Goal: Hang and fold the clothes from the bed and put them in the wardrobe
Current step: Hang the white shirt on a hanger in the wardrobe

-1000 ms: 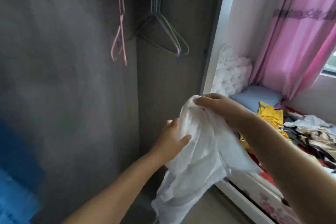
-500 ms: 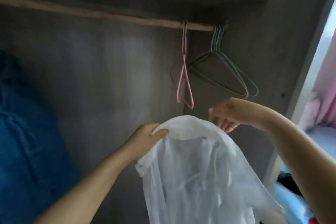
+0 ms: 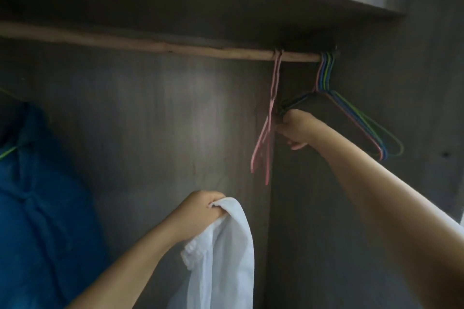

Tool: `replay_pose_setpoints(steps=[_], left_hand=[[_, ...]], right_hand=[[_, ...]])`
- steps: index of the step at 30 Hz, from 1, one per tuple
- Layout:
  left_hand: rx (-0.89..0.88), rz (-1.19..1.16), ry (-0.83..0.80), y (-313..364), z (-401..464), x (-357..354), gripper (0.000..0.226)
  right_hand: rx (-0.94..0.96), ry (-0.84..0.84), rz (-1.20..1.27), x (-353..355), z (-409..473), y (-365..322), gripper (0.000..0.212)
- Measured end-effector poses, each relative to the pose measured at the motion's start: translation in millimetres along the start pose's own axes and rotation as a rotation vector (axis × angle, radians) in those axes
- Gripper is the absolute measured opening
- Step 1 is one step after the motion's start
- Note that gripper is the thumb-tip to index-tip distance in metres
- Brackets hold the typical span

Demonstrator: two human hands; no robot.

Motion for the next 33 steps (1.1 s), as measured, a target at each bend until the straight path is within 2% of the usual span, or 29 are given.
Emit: replay_pose_setpoints(steps=[2,4,7,12,14,16,23,26,30,33], left_hand=[[0.009,-0.024,0.000,-3,1,2,0.040],[0.023,-0.054,0.008,-5,2,1,0.040],[0.032,-0.086,0.007,-7,2,-4,0.035],[0.065,-0.122,0.033,-9,-1,-3,0.033],[0.083,-0.123,0.063,-10,2,0,0.034],[0.106,-0.132,0.076,-9,6,2,0.030],[0.156,-0.159,0.081,-3,14,1,0.026],[0.171,-0.148,0.113,0,16,3,0.028],[0.189,-0.148,0.145,6,11,0,0.027],[0.266,-0.190,0.114,7,3,-8,0.013]], right_hand=[[-0.022,-0.050,0.078,-10,-5,3,0.029],[-0.026,-0.107,0.254,-21,-11,4,0.034],[-0.005,-0.129,0.422,-34,-22,-2,0.035],[-0.026,-0.030,0.328,-42,-29,-11,0.026],[-0.003,0.096,0.131,-33,-33,-5,0.017],[0.059,0.228,-0.038,-22,-36,4,0.016],[0.320,0.331,0.023,-10,-69,17,0.026],[0.392,0.379,0.089,-10,-103,36,0.022],[0.465,0.474,0.258,-36,-174,100,0.019],[0.340,0.321,0.495,-65,-220,143,0.016]])
Point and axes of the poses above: each hand's wrist, its own z-axis towards the middle knuckle, its own x-axis out of the back of the hand, y = z × x, the point moved 1 cm from there along z, towards the middle knuckle
